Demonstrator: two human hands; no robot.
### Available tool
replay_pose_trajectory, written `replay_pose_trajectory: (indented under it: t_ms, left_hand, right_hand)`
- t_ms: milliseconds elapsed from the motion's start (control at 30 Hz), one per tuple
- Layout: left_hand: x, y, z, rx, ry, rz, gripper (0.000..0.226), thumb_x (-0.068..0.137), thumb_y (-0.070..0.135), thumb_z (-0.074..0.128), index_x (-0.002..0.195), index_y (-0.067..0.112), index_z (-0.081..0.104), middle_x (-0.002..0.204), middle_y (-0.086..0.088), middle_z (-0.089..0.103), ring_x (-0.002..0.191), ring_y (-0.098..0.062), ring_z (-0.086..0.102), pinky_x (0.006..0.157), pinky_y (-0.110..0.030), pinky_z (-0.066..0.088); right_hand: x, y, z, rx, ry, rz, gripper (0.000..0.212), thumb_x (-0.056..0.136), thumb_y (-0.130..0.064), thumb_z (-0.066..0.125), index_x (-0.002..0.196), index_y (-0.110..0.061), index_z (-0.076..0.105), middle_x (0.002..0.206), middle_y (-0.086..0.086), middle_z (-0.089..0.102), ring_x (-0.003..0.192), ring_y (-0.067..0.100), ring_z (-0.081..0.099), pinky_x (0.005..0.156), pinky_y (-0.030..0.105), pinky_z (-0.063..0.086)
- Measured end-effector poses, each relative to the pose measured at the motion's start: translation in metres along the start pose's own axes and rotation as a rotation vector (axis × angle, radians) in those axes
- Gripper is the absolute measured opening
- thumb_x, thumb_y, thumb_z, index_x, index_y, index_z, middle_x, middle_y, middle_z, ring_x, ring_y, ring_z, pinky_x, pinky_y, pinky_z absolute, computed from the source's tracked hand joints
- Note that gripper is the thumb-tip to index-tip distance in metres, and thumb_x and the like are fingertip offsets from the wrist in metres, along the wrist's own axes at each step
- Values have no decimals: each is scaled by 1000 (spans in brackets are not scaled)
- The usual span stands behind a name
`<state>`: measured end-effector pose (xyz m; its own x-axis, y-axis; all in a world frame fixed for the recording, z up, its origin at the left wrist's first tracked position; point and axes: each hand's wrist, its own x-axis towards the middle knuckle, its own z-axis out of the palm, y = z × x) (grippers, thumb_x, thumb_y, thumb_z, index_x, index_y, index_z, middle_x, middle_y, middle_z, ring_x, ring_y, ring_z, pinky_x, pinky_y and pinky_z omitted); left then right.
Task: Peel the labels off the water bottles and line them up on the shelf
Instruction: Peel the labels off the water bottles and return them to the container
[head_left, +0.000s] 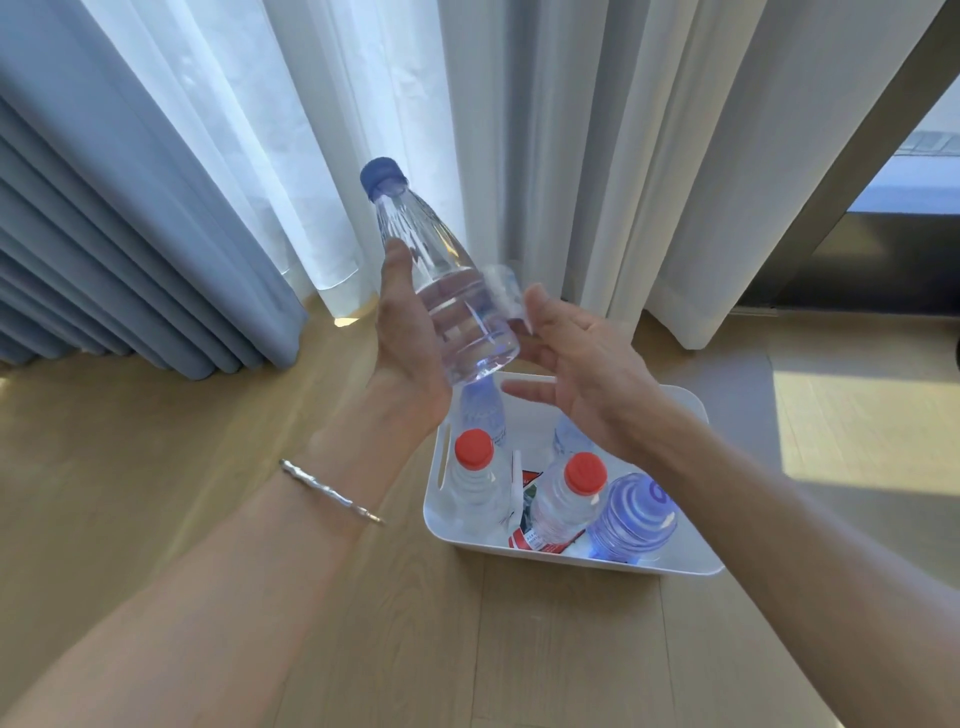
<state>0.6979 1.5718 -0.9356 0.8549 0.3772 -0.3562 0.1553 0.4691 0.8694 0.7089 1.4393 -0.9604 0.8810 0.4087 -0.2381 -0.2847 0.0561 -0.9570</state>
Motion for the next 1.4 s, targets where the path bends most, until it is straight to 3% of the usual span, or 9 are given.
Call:
replay_pose_trajectory:
  t_ms: [233, 433, 567, 633, 733, 833, 967, 1167, 1400]
  left_hand:
    - [0, -6, 4, 72, 8, 93, 36, 100, 51, 34, 88, 28, 59, 73, -1, 70, 62, -18, 69, 57, -32, 57]
    - [2, -10, 2, 109, 12, 79, 62, 97, 56, 35, 129, 6, 53, 108, -17, 70, 83, -30, 71, 49, -27, 54]
    - [2, -12, 5, 170, 38, 125, 40, 96, 59, 38, 110, 23, 45, 109, -17, 69, 86, -28, 71, 66, -38, 60]
    - [1, -9, 7, 275, 34, 150, 57, 81, 72, 47, 110, 23, 48, 110, -11, 70, 92, -22, 70, 84, -43, 57]
    - [0, -9, 10, 435, 31, 119, 86, 59, 76, 60, 122, 17, 53, 109, -3, 69, 100, -22, 68, 95, -46, 52]
    - [0, -14, 10, 462, 75, 89, 81, 65, 65, 73, 123, 13, 51, 107, -6, 68, 95, -22, 69, 89, -43, 55]
    - [7, -18, 5, 377, 118, 98, 64, 75, 49, 77, 120, 13, 49, 109, -9, 67, 93, -22, 70, 84, -41, 58]
    - [8, -15, -2, 347, 54, 149, 61, 80, 47, 72, 127, 16, 50, 106, 2, 66, 90, -15, 68, 87, -42, 56]
    - [3, -11, -1, 155, -157, 117, 25, 87, 36, 60, 97, 13, 60, 77, 2, 66, 68, -17, 66, 68, -36, 56]
  right_hand:
    - [-5, 10, 11, -217, -231, -13, 113, 43, -94, 48, 141, -37, 41, 139, -14, 51, 120, -1, 52, 92, 32, 50]
    - [-2, 4, 17, -205, 9, -111, 44, 91, -58, 42, 115, -27, 61, 106, 6, 72, 104, 22, 66, 99, 47, 49]
    - [2, 2, 16, -122, 127, -118, 33, 100, -43, 40, 115, -24, 63, 110, 14, 70, 104, 30, 67, 91, 51, 54]
    - [2, 3, 16, -160, 198, -151, 39, 99, -47, 42, 105, -16, 66, 109, 24, 66, 102, 38, 63, 87, 55, 54]
    - [0, 7, 12, -300, 275, -210, 51, 98, -47, 45, 90, 0, 62, 69, 10, 59, 65, 20, 55, 66, 29, 48]
    - [-4, 13, 9, -385, 291, -248, 41, 99, -38, 49, 70, -9, 54, 48, -14, 39, 51, 3, 35, 50, 14, 29]
    - [-4, 13, 13, -409, 260, -266, 33, 98, -33, 52, 77, -12, 66, 53, -17, 53, 54, -3, 43, 54, 9, 34]
    - [2, -1, 5, -66, 273, -88, 28, 100, -33, 48, 90, -17, 69, 89, 5, 72, 86, 20, 70, 79, 47, 59]
    - [13, 0, -21, 366, 315, 97, 25, 103, -29, 41, 90, -12, 55, 62, 2, 71, 55, 14, 70, 52, 34, 59]
